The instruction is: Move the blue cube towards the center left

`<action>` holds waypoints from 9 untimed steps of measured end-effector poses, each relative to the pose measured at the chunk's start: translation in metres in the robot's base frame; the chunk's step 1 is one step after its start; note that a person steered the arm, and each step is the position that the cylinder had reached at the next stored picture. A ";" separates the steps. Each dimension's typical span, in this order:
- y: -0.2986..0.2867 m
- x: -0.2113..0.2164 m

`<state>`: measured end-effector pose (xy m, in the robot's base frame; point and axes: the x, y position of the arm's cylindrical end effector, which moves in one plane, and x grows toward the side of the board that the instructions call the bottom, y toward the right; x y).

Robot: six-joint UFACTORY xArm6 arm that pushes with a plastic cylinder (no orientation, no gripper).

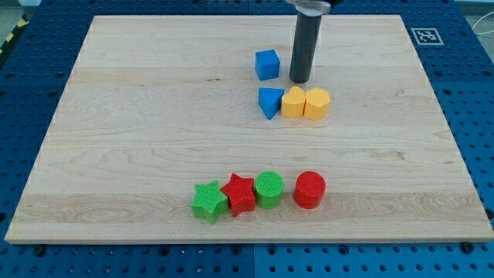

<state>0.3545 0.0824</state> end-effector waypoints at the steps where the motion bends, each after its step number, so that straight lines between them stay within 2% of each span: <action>1: -0.008 -0.017; 2: -0.035 -0.021; 4: -0.129 -0.018; 7: -0.155 -0.020; 9: -0.220 -0.020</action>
<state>0.3343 -0.1381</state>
